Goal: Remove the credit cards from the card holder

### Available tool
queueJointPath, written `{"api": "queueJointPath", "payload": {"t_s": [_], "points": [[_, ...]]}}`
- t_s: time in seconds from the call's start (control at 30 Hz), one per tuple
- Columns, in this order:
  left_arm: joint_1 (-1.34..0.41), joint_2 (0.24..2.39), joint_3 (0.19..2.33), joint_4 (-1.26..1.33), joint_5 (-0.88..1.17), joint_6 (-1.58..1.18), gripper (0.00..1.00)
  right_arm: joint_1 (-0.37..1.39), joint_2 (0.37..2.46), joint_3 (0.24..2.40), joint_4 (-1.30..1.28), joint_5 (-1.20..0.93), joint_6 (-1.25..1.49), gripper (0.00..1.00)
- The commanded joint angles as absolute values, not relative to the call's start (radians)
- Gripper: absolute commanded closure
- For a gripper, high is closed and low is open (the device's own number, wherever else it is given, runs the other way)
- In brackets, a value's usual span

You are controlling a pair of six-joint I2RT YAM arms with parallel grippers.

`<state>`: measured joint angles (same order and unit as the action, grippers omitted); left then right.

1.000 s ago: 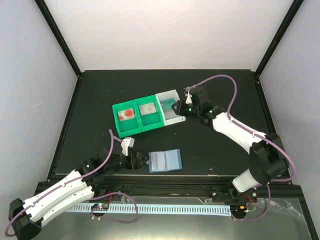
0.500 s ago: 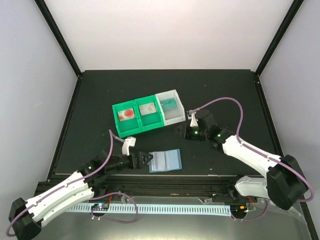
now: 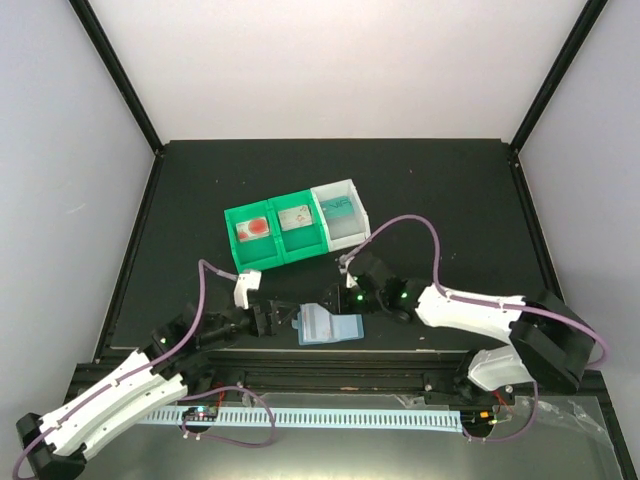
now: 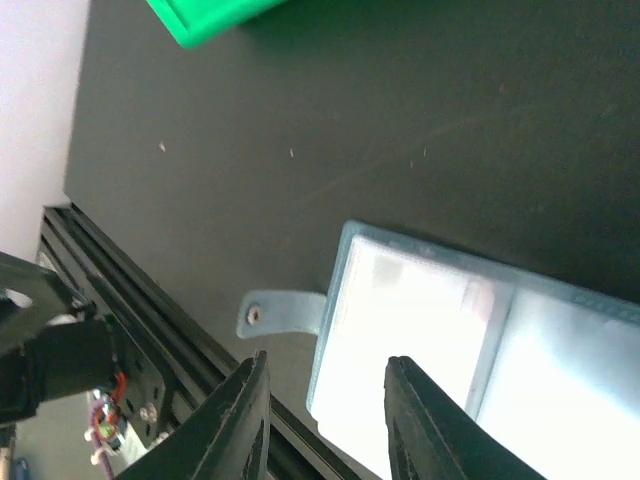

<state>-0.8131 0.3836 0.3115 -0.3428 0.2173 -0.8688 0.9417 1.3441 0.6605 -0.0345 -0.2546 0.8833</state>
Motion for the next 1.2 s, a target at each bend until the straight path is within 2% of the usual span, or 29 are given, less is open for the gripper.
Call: {"api": "queueJointPath", "payload": {"t_s": [0.0,0.3,0.93,1.17], "points": [[-0.813,0.327,0.34,-0.418,0.215,-0.885,0.01,1.011,1.397,0.683,0.002,-0.165,0.918,0.66],[-0.814,0.232,0.3,-0.422,0.198,-0.94,0.01,1.061,1.473,0.695,-0.047,-0.057,0.914,0.67],[-0.813,0.29,0.273,-0.322,0.252,-0.985,0.01,1.086,1.56,0.709,-0.081,-0.033,0.922,0.68],[-0.813,0.321,0.231,-0.248,0.28,-1.006,0.01,1.094,1.579,0.68,-0.072,0.013,0.935,0.73]]}}
